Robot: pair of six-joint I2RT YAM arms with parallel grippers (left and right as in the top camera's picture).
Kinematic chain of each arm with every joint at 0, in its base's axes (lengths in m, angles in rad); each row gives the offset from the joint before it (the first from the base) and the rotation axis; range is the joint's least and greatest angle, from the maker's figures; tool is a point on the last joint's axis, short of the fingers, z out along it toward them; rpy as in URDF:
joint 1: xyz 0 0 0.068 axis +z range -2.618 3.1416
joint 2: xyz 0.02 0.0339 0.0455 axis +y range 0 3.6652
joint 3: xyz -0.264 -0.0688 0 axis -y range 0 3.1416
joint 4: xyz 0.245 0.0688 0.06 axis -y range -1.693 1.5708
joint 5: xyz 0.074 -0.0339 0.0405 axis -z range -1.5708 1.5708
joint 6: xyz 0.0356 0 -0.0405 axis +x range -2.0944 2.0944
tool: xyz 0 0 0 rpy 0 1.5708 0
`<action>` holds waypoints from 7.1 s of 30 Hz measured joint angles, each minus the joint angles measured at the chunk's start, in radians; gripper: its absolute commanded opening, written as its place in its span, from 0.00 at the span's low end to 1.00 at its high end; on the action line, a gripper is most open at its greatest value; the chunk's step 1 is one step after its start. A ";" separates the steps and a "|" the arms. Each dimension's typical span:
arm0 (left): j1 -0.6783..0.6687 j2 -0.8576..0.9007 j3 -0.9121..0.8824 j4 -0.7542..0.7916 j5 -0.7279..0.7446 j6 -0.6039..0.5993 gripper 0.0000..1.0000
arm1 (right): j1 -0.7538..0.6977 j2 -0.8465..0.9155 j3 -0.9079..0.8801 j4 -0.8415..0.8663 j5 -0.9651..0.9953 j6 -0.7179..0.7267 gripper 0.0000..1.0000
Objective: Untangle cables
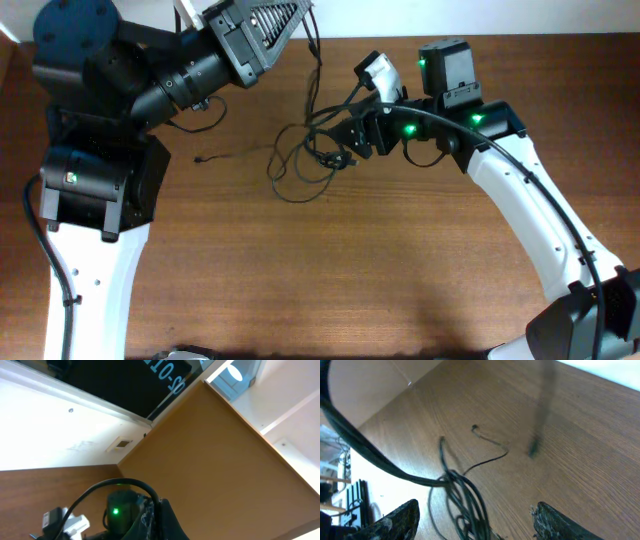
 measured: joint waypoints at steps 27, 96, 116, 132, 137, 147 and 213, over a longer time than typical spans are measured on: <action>0.000 0.001 0.000 0.084 0.109 -0.133 0.00 | 0.077 0.058 -0.002 -0.045 0.157 -0.028 0.04; 0.245 0.133 0.007 -0.818 -1.469 0.168 0.00 | -0.233 0.058 -0.002 -0.221 0.470 0.721 0.06; 0.270 0.153 0.007 -0.803 -0.867 0.255 0.56 | -0.260 0.058 -0.002 -0.186 0.274 0.730 0.04; 0.067 0.174 0.007 -0.824 -0.343 0.396 0.69 | -0.260 0.058 -0.002 -0.097 0.043 0.831 0.04; -0.031 0.267 0.007 -0.793 -0.330 0.303 0.76 | -0.260 0.058 -0.002 -0.097 0.029 0.835 0.04; -0.084 0.469 0.007 -0.709 -0.325 -0.022 0.78 | -0.260 0.058 -0.002 -0.097 0.020 0.836 0.04; -0.160 0.644 0.007 -0.525 -0.523 -0.832 0.40 | -0.260 0.058 -0.002 -0.089 0.020 0.846 0.04</action>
